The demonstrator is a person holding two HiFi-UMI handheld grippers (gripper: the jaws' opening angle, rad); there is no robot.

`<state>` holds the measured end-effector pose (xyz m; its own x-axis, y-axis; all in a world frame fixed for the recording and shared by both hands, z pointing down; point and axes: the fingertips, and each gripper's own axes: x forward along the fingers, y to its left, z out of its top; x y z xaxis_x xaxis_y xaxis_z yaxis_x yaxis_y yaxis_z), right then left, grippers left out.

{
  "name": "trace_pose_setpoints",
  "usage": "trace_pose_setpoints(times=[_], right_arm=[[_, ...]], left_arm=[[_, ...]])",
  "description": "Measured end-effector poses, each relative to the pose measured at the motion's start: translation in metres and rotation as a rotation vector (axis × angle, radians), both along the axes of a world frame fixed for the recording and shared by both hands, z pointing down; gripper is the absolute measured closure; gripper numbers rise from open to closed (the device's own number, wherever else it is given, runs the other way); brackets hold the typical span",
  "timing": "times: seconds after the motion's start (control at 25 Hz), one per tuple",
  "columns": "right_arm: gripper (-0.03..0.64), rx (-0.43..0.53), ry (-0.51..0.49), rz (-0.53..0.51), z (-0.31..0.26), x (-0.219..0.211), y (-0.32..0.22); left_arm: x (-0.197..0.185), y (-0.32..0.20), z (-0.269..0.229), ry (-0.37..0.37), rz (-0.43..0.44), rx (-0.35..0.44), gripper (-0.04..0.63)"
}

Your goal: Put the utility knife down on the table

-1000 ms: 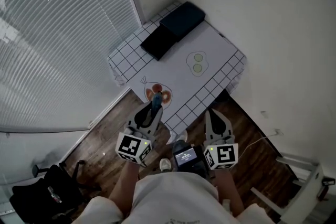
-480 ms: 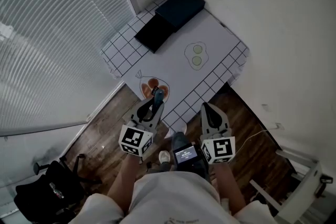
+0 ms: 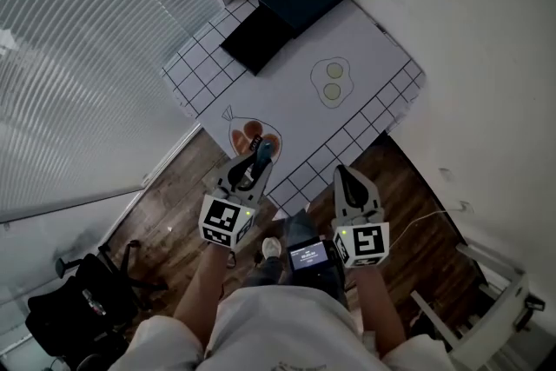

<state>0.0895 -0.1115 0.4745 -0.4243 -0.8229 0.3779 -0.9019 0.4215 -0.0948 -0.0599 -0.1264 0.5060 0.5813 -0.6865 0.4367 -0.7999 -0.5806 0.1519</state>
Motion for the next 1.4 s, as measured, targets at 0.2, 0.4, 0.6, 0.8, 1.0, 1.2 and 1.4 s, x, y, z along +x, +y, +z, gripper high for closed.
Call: trace_pose_setpoints(times=[0.2,0.4,0.6,0.8,1.0,1.2,1.4], right_arm=[[0.609,-0.024,-0.004,-0.006,0.018,0.0,-0.007],[0.609,-0.043,0.004,-0.017,0.033,0.001,-0.014],[0.609,-0.059,0.018,-0.023,0.046,0.003,-0.02],[0.609,-0.075,0.025,-0.028,0.059,-0.001,-0.02],[0.609,-0.093,0.019,-0.022,0.071,-0.001,-0.017],[0.609,-0.102,0.026,-0.029,0.079,-0.005,-0.013],[0.609,-0.104,0.024,-0.007,0.083,-0.002,-0.013]], left_arm=[[0.002,-0.005,0.022,-0.017,0.003,-0.037,0.479],[0.007,-0.006,0.041,-0.023,0.007,-0.066,0.478],[0.011,-0.008,0.059,-0.015,0.015,-0.101,0.479],[0.015,-0.006,0.079,-0.026,0.035,-0.135,0.479],[0.016,-0.003,0.1,-0.042,0.045,-0.151,0.479],[0.015,0.0,0.113,-0.059,0.071,-0.158,0.479],[0.019,-0.002,0.118,-0.103,0.102,-0.145,0.479]])
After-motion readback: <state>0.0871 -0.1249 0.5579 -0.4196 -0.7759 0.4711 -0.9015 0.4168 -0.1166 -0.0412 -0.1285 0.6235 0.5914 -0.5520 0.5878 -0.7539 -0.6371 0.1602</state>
